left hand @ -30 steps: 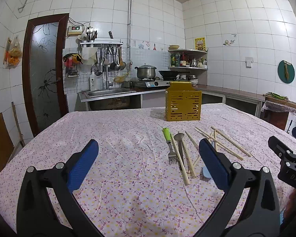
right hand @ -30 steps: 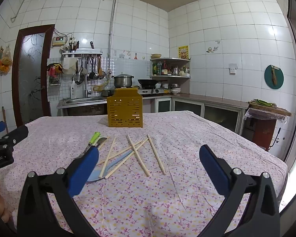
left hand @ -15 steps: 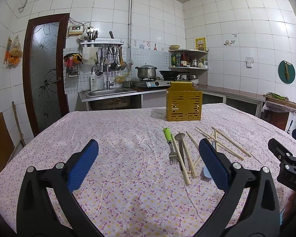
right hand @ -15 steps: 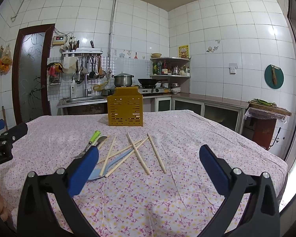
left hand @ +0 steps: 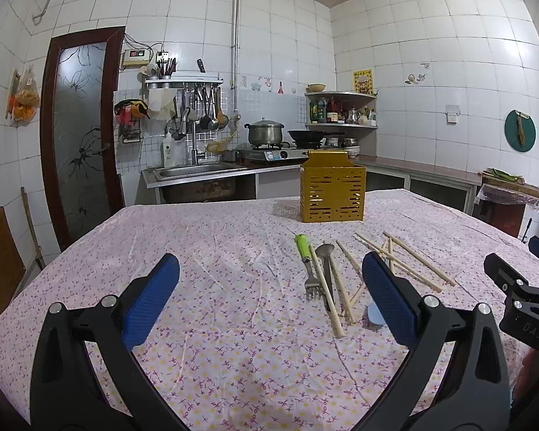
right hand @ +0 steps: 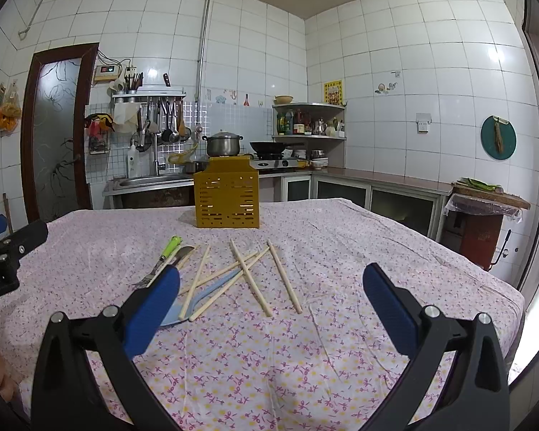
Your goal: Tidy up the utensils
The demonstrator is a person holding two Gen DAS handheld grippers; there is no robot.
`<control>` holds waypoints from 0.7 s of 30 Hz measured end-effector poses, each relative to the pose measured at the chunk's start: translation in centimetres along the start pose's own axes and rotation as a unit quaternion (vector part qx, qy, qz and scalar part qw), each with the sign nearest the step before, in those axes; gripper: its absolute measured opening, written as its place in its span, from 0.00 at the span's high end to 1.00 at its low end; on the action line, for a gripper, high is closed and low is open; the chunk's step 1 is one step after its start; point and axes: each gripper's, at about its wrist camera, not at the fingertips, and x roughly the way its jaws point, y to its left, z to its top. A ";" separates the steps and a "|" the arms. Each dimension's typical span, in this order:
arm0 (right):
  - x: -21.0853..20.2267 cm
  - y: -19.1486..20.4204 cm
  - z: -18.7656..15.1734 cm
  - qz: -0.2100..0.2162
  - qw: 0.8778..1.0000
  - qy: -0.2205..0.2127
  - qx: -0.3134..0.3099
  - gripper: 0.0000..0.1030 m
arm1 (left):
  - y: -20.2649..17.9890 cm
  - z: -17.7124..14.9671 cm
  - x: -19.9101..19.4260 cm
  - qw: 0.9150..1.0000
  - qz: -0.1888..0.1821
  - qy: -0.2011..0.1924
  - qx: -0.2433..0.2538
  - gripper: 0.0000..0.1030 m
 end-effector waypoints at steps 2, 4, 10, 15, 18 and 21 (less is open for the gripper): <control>0.0 0.0 0.0 0.000 1.000 0.000 0.000 0.03 | -0.1 0.0 0.0 1.000 -0.001 0.000 0.001 0.05; 0.0 0.0 0.0 0.000 1.000 0.000 0.000 0.03 | -0.1 0.1 0.0 1.000 -0.001 0.000 0.000 0.05; 0.0 -0.1 0.0 0.000 1.000 0.000 0.001 0.03 | -0.3 0.0 0.0 1.000 0.000 -0.002 0.000 0.05; -0.2 0.0 0.1 0.000 1.000 -0.002 0.000 0.03 | -0.2 0.0 0.0 1.000 -0.001 -0.001 -0.002 0.05; -0.2 0.0 0.1 0.000 1.000 -0.002 0.001 0.03 | -0.1 0.0 0.0 1.000 0.000 -0.002 -0.002 0.05; -0.2 0.0 0.1 0.000 1.000 -0.002 0.001 0.03 | -0.2 0.1 0.1 1.000 -0.001 -0.002 -0.002 0.05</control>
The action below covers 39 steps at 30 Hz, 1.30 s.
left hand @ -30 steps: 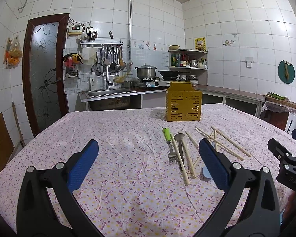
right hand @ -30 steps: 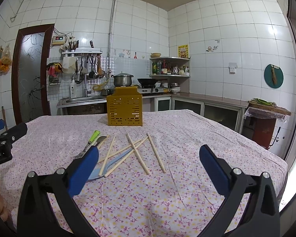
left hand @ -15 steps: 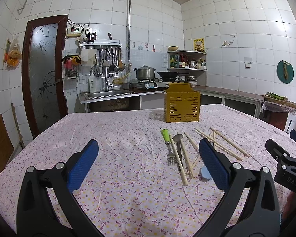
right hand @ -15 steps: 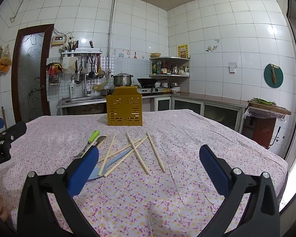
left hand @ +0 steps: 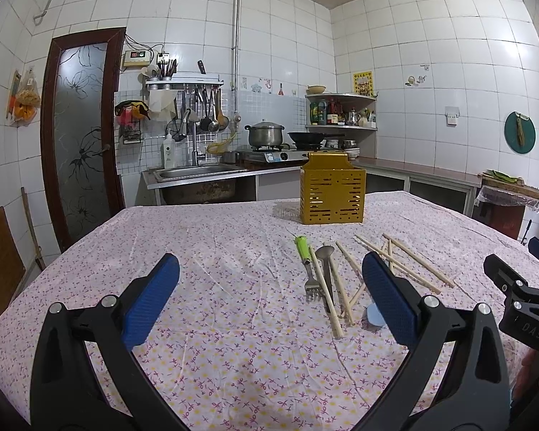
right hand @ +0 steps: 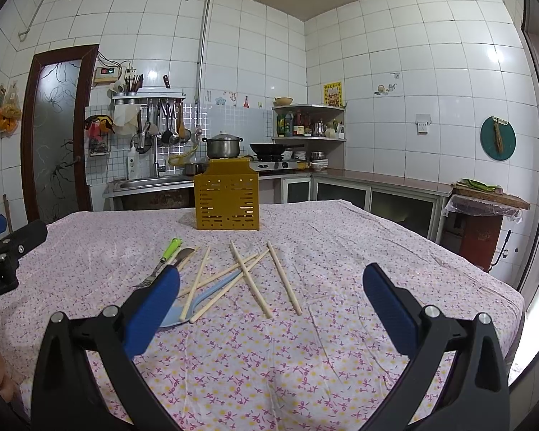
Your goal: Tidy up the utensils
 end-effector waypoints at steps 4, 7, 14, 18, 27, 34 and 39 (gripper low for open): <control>0.0 0.0 0.0 -0.001 1.000 0.001 -0.002 0.03 | 0.1 -0.1 -0.1 1.000 0.000 0.000 0.000 0.05; 0.0 0.0 0.0 -0.001 1.000 0.001 -0.004 0.03 | 0.2 -0.1 -0.1 1.000 -0.001 0.000 0.000 0.05; 0.1 0.0 0.0 0.000 1.000 0.002 -0.002 0.03 | 0.2 -0.1 -0.1 1.000 -0.001 0.000 0.000 0.05; 0.1 0.0 0.0 0.000 1.000 0.002 -0.003 0.03 | 0.1 0.0 -0.1 1.000 -0.002 0.000 0.000 0.05; 0.1 0.0 0.0 0.001 1.000 0.001 -0.003 0.03 | 0.0 0.0 0.0 1.000 -0.005 0.002 0.000 0.05; 0.6 -0.3 0.2 0.008 1.000 0.003 -0.002 0.03 | 0.0 0.2 0.4 1.000 -0.009 0.005 0.000 0.04; 1.1 0.0 0.7 0.002 1.000 0.001 -0.009 0.03 | -0.1 0.7 1.2 1.000 -0.014 0.016 0.001 0.04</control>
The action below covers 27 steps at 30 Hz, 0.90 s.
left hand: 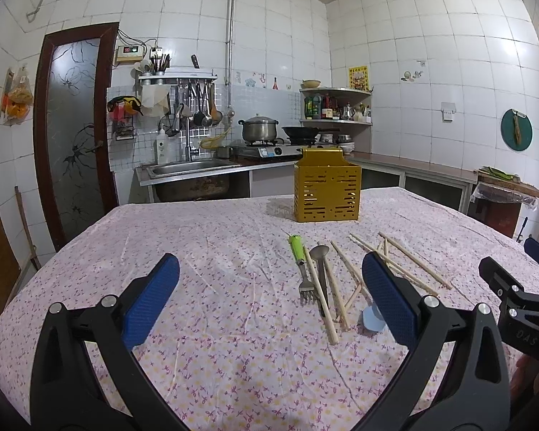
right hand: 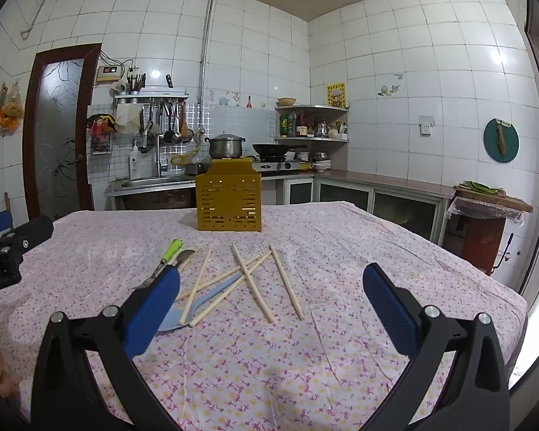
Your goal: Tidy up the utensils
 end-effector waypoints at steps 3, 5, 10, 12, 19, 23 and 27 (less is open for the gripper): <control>0.4 0.1 0.4 0.001 1.000 0.001 -0.008 0.03 | 0.2 0.6 0.6 1.000 -0.004 0.005 0.001 0.05; 0.8 0.1 0.8 0.006 1.000 0.005 -0.009 0.03 | 0.2 1.0 1.1 1.000 -0.002 0.007 0.000 0.05; 2.2 -0.1 2.2 0.022 1.000 0.017 -0.004 0.03 | 0.5 2.3 2.4 1.000 0.000 0.010 -0.004 0.05; 2.8 -0.1 2.6 0.023 1.000 0.020 -0.006 0.03 | 0.6 2.8 3.0 1.000 0.003 0.010 -0.007 0.05; 7.6 -1.4 3.8 0.069 0.994 0.074 0.026 0.03 | 1.0 4.4 5.4 1.000 0.002 0.023 -0.006 0.05; 11.4 -1.2 3.8 0.048 0.992 0.113 0.009 0.03 | 1.1 5.0 8.0 0.998 -0.010 0.058 -0.005 0.05; 15.6 -1.5 4.0 0.042 0.986 0.159 0.011 0.03 | 1.1 5.9 11.1 0.995 -0.032 0.091 -0.009 0.05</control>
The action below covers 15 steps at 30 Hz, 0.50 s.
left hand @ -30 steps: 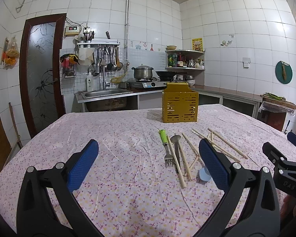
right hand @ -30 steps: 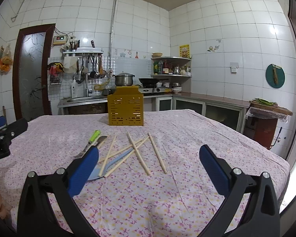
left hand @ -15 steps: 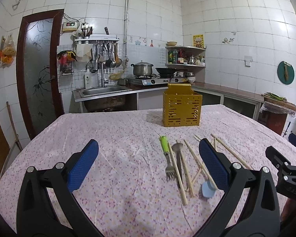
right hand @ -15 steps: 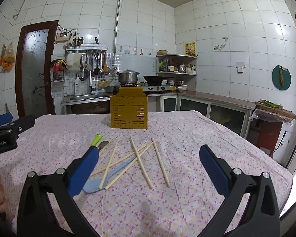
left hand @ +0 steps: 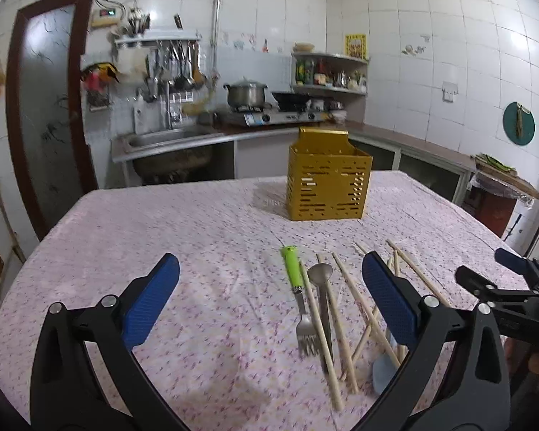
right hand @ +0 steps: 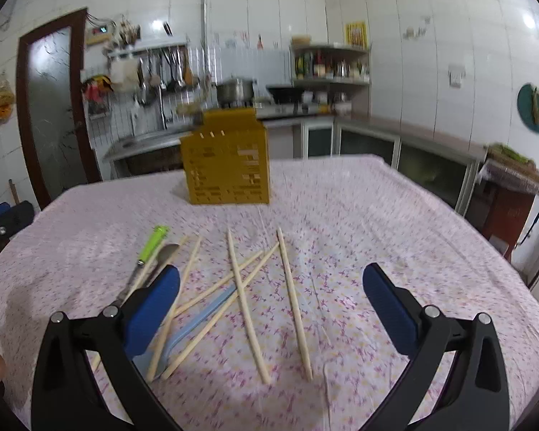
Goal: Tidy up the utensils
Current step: 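Grasp the green frog-handled fork with the left tool while the right tool grasps a wooden chopstick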
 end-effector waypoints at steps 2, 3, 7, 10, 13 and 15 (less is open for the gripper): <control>1.5 -0.2 0.8 -0.018 1.000 0.007 -0.009 0.03 | -0.3 0.6 1.2 1.000 0.003 0.007 0.007 0.05; 2.1 -0.3 1.2 -0.028 0.999 0.011 -0.014 0.03 | -0.4 1.0 1.9 1.000 0.002 0.011 0.013 0.05; 4.8 -1.6 2.6 -0.037 0.999 0.033 -0.005 0.03 | -0.4 2.0 4.4 0.999 -0.003 0.035 0.012 0.05; 6.3 -2.3 3.0 -0.033 0.998 0.051 0.003 0.03 | -0.2 2.6 6.3 0.999 -0.002 0.050 0.005 0.05; 7.6 -2.6 3.5 -0.034 0.998 0.060 0.004 0.03 | 0.3 3.0 8.3 0.997 -0.002 0.075 -0.013 0.05; 8.1 -2.7 3.7 -0.032 0.997 0.066 0.006 0.04 | 0.3 3.2 9.4 0.996 -0.004 0.086 -0.017 0.05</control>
